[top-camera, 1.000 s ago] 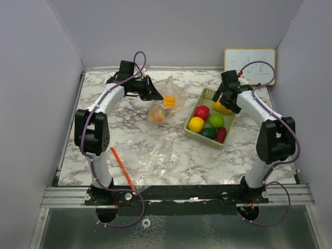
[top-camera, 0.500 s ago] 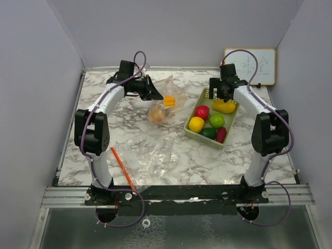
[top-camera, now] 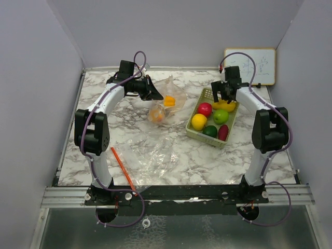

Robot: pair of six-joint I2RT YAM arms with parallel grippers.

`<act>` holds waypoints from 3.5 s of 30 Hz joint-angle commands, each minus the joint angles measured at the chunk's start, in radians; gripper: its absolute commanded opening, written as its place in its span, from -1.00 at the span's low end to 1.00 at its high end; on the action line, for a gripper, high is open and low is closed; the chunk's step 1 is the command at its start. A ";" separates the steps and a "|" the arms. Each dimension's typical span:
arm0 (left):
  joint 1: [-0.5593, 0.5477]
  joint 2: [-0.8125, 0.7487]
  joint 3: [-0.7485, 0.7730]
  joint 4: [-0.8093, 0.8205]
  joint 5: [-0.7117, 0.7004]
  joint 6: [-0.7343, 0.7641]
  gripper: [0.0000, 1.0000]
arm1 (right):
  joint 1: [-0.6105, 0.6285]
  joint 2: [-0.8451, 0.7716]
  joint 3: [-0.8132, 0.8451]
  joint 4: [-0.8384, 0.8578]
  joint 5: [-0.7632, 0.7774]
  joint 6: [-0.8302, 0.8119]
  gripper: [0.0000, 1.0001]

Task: Place the food in the zip-top bag and seal the zipper
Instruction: Pick up the fake fruit from the bin, then place the fake fruit in the zipper food storage bag.

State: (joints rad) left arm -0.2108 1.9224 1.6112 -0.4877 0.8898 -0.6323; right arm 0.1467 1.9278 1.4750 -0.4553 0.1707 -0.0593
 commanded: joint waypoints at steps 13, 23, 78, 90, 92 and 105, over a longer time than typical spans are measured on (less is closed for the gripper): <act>0.004 -0.004 0.011 0.001 0.021 0.018 -1.00 | 0.017 -0.209 -0.183 0.052 -0.196 -0.054 0.95; 0.004 -0.005 0.009 0.003 0.020 0.018 -1.00 | 0.017 -0.085 -0.093 0.025 -0.171 -0.141 1.00; 0.004 -0.047 0.026 -0.022 0.007 0.021 -1.00 | 0.425 -0.173 0.070 0.255 -0.448 0.493 -0.85; 0.004 -0.058 0.027 -0.019 0.011 0.018 -1.00 | 0.425 -0.159 0.124 0.175 -0.338 0.454 0.98; 0.004 -0.050 0.033 -0.020 0.013 0.018 -1.00 | 0.425 -0.172 0.143 0.153 -0.330 0.455 0.99; 0.004 -0.047 0.052 -0.010 0.008 0.004 -1.00 | 0.424 -0.009 0.515 -0.137 0.005 0.594 0.80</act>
State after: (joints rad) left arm -0.2108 1.8999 1.6363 -0.5049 0.8890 -0.6258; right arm 0.5701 1.8065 1.7634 -0.4339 -0.0105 0.4637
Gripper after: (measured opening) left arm 0.008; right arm 0.984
